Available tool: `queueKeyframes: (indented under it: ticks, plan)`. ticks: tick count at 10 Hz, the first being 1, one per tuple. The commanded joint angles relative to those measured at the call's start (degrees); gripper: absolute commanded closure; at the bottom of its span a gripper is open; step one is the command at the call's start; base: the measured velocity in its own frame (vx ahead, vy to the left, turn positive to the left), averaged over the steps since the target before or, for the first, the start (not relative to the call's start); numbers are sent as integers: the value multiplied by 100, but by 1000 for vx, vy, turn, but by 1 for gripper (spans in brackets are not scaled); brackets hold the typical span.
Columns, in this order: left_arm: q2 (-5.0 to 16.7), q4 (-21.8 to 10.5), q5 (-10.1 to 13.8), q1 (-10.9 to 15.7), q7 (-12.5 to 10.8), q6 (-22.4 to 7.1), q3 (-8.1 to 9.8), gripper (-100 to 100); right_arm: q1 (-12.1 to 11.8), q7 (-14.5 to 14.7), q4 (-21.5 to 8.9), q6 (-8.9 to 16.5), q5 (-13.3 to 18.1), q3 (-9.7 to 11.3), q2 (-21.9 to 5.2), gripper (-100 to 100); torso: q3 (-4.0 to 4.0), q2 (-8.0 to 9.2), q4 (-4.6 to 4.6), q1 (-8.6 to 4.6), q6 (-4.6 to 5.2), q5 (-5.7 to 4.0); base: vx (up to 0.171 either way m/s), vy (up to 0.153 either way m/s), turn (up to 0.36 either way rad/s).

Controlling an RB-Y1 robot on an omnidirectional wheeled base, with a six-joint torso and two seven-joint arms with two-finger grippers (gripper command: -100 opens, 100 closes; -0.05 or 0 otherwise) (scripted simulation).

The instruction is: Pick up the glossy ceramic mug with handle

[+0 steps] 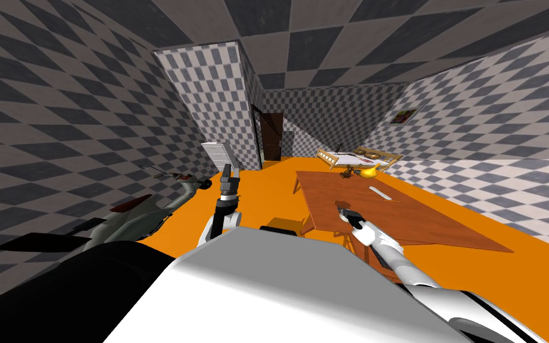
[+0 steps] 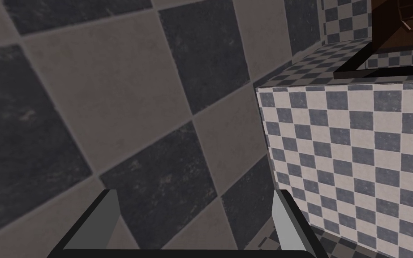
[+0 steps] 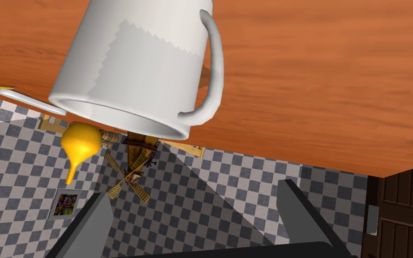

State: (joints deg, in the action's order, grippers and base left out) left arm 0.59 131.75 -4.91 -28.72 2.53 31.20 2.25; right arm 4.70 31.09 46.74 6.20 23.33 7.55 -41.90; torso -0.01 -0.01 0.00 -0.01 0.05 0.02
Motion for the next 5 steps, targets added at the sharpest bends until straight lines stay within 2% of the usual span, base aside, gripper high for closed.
queueKeyframes:
  ticks: [1, 5]
  plan:
    - [0, 0, 0, 0, 0, 0, 0, 0, 109, 127, -286, -4, 68, 38, -3, -100, 0, 0, 0, 0, 0, 0, 15, 6, 61]
    - [0, 0, 0, 0, 0, 0, 0, 0, 266, 473, -952, 63, 212, 182, 29, -100, -6, -11, -2, 1, -1, 0, 42, 10, 61]
